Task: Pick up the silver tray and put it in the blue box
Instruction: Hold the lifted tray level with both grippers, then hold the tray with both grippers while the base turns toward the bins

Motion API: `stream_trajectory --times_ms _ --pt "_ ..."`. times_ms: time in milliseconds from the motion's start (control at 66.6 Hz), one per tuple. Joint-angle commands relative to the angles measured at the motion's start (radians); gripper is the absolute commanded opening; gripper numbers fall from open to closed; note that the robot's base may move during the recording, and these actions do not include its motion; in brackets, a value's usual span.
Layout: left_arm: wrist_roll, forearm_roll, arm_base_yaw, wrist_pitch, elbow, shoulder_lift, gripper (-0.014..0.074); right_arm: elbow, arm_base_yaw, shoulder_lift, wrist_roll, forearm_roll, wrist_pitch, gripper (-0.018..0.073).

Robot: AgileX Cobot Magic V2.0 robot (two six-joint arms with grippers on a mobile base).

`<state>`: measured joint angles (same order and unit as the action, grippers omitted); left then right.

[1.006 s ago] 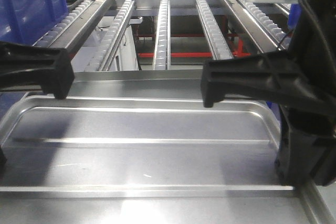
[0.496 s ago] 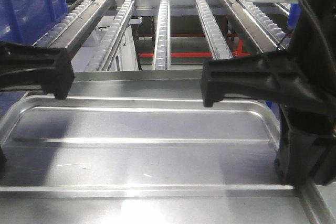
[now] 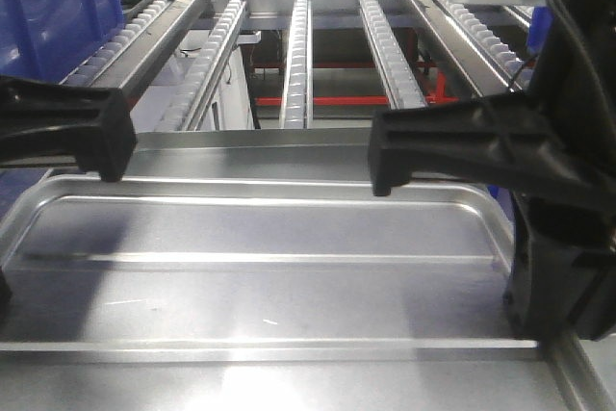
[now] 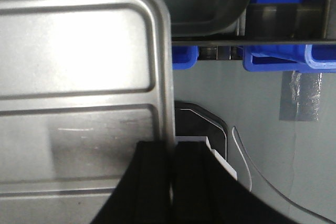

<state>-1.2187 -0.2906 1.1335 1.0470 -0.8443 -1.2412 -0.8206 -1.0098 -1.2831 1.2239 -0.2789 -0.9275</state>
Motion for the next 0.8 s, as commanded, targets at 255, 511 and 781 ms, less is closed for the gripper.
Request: stream_trajectory --times_ms 255,511,781 --pt "-0.010 -0.013 0.008 -0.015 -0.027 0.027 -0.0006 -0.025 -0.001 0.031 0.003 -0.030 0.034 0.0053" --pt "-0.010 -0.013 0.008 -0.015 -0.027 0.027 -0.0006 -0.025 -0.001 0.031 0.003 -0.030 0.034 0.0053" --pt "-0.010 -0.013 0.008 -0.015 -0.027 0.027 -0.0006 -0.025 -0.001 0.031 0.003 -0.030 0.034 0.0053"
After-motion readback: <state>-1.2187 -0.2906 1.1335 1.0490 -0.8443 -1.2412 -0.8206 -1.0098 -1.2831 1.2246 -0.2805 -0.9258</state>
